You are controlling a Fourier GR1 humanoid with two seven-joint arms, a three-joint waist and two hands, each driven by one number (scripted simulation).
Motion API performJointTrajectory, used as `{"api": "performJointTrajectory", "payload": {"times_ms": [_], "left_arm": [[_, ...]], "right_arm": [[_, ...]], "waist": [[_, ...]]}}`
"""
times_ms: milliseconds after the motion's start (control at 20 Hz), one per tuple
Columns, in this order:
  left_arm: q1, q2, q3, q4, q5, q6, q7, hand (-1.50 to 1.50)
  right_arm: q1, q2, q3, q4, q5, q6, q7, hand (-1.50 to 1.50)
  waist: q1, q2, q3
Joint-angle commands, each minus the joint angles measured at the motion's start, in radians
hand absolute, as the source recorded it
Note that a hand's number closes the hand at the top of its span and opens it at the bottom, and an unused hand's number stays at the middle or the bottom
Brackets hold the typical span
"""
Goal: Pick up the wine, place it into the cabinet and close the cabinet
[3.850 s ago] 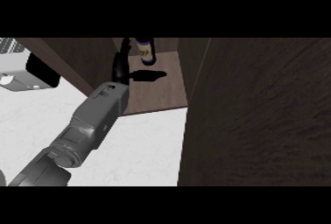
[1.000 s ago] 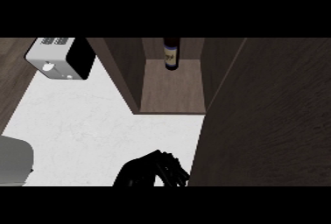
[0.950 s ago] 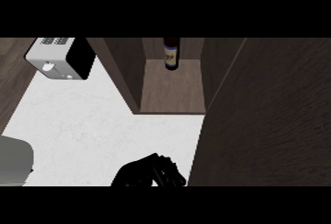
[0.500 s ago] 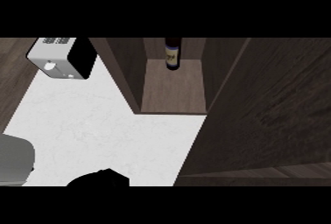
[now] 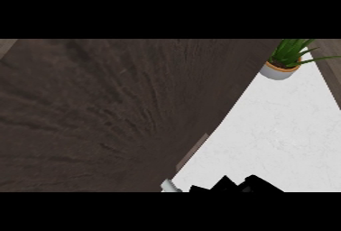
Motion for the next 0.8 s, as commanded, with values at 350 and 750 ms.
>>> {"api": "performJointTrajectory", "payload": {"times_ms": [350, 750], "left_arm": [[0.173, 0.185, 0.352, 0.077, 0.245, -0.371, -0.044, 1.5], [0.152, 0.229, 0.462, 0.101, 0.359, -0.442, 0.025, 1.5]], "right_arm": [[-0.284, 0.041, 0.189, 0.389, 0.079, -0.18, -0.163, 1.5], [-0.56, 0.041, 0.128, 0.814, 0.045, -0.296, -0.326, 1.5]], "waist": [[0.022, 0.004, -0.002], [0.026, 0.01, 0.0]]}}
